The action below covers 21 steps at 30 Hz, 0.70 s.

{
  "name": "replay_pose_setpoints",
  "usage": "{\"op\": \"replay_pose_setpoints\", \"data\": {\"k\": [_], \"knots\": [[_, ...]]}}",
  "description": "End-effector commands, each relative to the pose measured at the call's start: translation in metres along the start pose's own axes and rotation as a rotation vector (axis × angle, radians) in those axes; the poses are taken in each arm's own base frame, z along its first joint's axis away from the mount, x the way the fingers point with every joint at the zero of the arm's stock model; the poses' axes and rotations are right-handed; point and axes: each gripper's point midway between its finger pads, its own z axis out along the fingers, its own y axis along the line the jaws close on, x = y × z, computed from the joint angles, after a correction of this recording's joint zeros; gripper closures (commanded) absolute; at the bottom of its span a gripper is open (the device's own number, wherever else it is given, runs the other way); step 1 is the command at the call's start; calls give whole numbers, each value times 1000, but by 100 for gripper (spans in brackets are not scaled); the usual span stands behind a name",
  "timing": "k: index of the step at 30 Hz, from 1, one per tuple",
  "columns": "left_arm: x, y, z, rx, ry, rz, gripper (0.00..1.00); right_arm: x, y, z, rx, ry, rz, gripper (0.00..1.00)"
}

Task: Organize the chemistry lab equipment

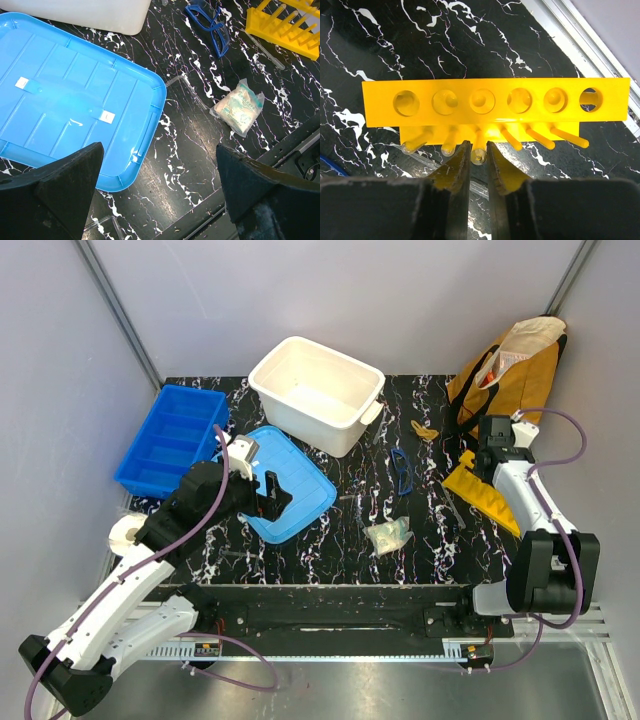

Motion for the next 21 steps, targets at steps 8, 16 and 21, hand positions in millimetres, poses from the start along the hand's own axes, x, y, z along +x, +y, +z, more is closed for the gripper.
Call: {"op": "replay_pose_setpoints", "data": {"k": [8,16,21], "knots": [[0,4,0,-20,-14,10,1,-8,9,0,-43,-24,58,71],[0,3,0,-17,-14,10,1,-18,3,-19,-44,-33,61,66],[0,3,-1,-15,-15,10,1,-25,-4,-32,-27,-28,53,62]]}}
